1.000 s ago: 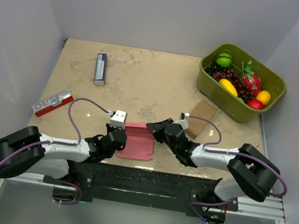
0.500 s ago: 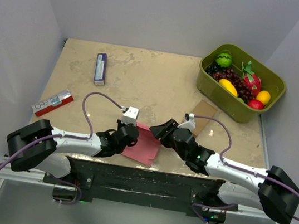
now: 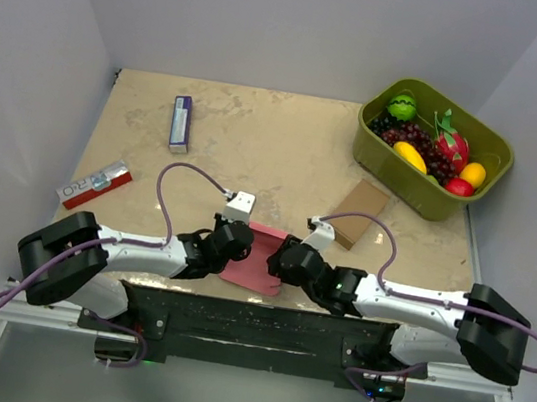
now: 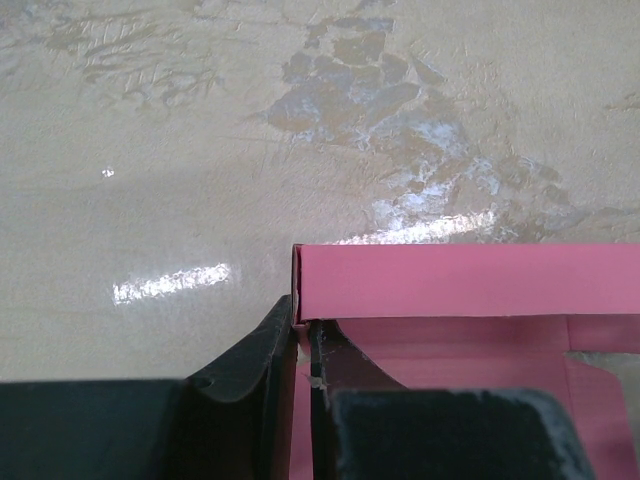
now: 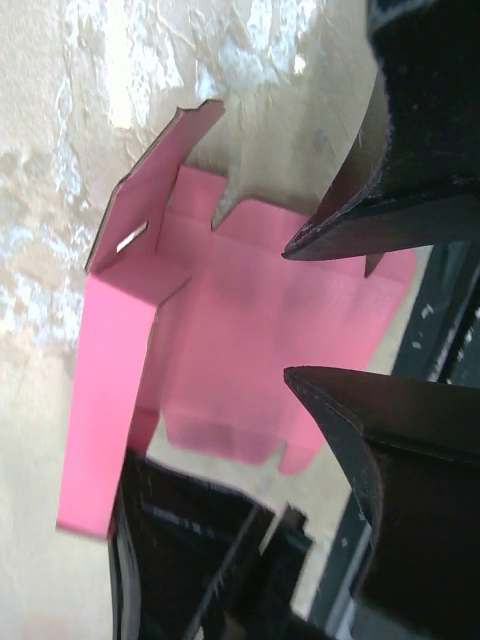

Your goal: Fold the paper box

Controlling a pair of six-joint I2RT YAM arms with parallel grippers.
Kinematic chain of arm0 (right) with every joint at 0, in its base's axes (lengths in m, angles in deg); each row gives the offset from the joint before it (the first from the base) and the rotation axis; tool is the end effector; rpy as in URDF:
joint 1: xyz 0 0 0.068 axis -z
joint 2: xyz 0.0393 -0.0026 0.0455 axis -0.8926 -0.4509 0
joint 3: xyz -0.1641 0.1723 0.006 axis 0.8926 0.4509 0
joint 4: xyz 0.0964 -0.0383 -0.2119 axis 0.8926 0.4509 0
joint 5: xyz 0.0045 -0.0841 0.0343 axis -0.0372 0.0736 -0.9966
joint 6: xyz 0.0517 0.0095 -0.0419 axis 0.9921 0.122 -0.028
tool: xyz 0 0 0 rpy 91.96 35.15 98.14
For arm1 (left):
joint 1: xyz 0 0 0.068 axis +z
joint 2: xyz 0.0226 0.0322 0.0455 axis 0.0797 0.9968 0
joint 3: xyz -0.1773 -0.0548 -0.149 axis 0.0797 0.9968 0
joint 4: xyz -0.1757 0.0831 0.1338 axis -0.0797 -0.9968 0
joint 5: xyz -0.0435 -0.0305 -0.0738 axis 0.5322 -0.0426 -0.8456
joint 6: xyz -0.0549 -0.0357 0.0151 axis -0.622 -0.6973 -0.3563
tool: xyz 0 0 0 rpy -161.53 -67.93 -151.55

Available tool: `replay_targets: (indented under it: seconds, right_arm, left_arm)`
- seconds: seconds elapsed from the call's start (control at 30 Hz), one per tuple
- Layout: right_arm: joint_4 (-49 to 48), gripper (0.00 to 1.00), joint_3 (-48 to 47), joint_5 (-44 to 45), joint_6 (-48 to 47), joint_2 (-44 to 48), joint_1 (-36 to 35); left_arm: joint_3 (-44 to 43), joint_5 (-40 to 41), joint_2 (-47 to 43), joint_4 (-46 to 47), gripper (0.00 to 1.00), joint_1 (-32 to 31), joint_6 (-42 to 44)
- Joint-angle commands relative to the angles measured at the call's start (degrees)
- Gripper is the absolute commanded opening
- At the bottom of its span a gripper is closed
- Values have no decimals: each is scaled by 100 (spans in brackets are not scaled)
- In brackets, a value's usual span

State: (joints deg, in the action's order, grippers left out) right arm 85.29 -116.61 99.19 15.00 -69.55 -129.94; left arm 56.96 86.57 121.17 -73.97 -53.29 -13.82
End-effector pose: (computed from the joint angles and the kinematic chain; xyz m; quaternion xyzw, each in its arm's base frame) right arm 0.1197 0.2126 0.1591 0.0895 0.8887 0.2598 0.3669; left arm 0.1650 -0.1997 0.1360 0.0578 0.8646 -0.0703 0.4942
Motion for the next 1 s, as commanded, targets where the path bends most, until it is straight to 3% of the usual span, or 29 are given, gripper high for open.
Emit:
replay_targets:
  seconds: [0.0, 0.4, 0.63, 0.97]
  right_arm:
    - [169, 52, -190, 541, -35, -251, 99]
    - [-446, 54, 4, 454, -315, -656, 653]
    - [-544, 47, -339, 287, -456, -1174, 759]
    - [-781, 33, -330, 471, -632, -1087, 759]
  left_arm:
    - [-94, -82, 88, -171, 0, 21, 48]
    - [-77, -143, 61, -163, 0, 21, 48]
    - [-94, -179, 70, -145, 0, 12, 48]
    - [-103, -301, 202, -31, 0, 12, 66]
